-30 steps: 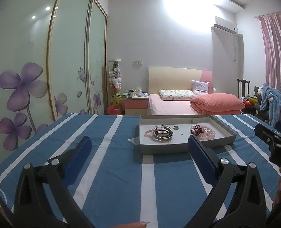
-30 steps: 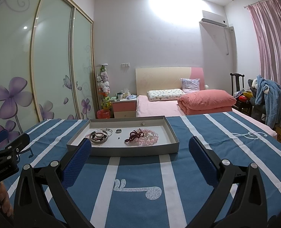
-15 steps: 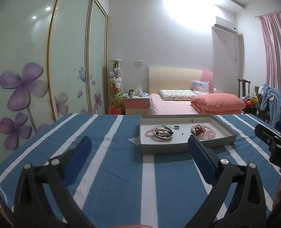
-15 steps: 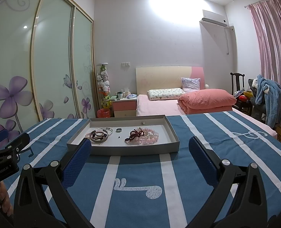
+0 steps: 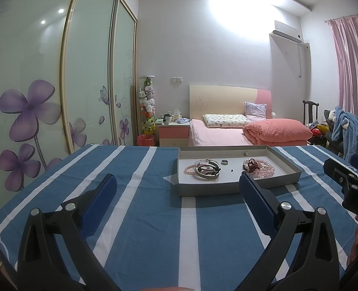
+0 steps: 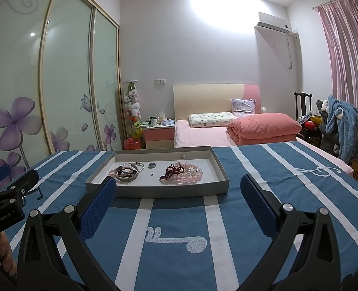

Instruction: Organize jewelry

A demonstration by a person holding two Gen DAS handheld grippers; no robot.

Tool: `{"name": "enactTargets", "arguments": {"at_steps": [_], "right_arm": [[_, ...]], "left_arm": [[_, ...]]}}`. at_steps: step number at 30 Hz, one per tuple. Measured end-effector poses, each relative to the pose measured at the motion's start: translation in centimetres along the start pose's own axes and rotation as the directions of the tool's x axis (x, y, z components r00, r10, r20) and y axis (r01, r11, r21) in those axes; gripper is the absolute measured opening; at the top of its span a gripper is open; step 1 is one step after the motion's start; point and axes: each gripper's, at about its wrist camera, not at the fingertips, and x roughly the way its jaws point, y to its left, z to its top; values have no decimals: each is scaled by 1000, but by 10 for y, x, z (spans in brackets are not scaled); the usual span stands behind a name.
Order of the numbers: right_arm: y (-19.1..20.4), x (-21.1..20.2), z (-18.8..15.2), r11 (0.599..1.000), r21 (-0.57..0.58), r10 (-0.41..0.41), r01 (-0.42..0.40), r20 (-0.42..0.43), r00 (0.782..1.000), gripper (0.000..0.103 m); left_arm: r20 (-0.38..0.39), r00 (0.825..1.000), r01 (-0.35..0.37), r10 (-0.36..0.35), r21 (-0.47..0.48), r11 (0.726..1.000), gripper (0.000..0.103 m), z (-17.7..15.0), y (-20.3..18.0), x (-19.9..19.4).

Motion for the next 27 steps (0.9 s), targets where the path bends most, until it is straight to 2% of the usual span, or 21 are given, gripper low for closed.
{"name": "enactTargets", "arguments": {"at_steps": [27], "right_arm": [[0, 0, -2, 1000, 0, 1, -1, -4, 1000, 101]], "left_arm": [[-3, 1000, -1, 1, 2, 1000, 99, -1, 0, 1]]}}
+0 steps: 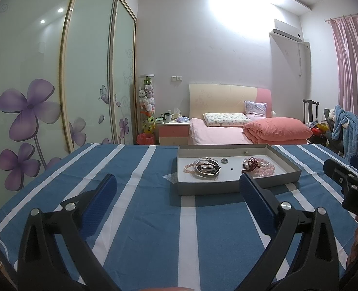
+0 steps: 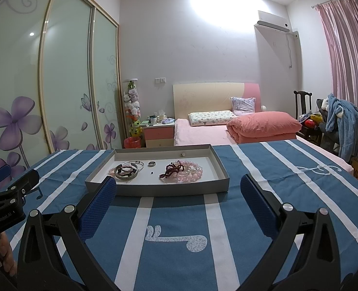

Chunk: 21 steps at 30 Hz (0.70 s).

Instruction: Organize jewelry

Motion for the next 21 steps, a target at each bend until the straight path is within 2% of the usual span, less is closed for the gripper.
{"name": "enactTargets", "arguments": {"at_steps": [21], "right_arm": [[0, 1, 0, 1000, -1, 0, 0, -2, 1000, 101]], "left_arm": [[0, 1000, -3, 3, 1, 1000, 99, -4, 0, 0]]}}
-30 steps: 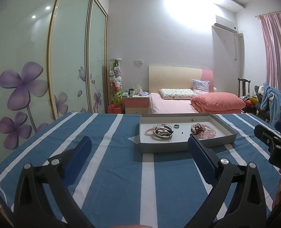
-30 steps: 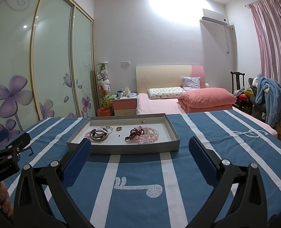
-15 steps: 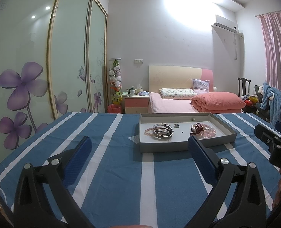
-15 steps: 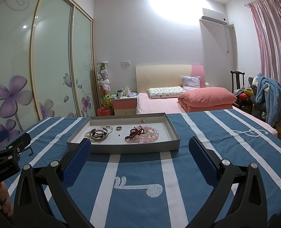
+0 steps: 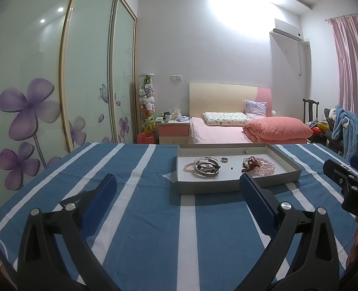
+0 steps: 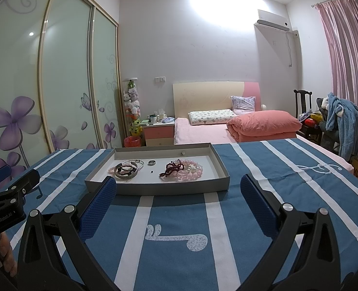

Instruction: Organize jewelry

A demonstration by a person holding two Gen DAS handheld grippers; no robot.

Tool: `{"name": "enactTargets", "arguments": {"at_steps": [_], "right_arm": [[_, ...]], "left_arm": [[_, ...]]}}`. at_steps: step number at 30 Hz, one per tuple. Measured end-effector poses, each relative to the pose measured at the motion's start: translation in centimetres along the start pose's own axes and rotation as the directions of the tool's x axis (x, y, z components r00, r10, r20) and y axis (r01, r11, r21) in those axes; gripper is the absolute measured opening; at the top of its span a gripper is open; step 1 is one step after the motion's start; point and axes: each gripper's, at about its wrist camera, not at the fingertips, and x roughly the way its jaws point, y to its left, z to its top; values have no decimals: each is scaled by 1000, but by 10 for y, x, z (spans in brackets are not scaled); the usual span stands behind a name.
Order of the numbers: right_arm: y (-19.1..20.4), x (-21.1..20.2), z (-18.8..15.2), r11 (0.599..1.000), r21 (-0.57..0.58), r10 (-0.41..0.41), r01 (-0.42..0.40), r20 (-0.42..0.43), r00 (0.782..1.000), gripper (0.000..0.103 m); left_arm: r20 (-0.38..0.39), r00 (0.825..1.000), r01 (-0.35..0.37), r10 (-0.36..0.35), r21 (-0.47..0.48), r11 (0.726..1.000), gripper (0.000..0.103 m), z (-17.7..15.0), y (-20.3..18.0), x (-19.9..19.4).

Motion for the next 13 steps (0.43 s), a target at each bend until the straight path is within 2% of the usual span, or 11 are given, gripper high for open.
{"name": "enactTargets", "arguments": {"at_steps": [13], "right_arm": [[0, -1, -2, 1000, 0, 0, 0, -2, 1000, 101]], "left_arm": [[-6, 1000, 5, -5, -3, 1000, 99, -3, -1, 0]]}}
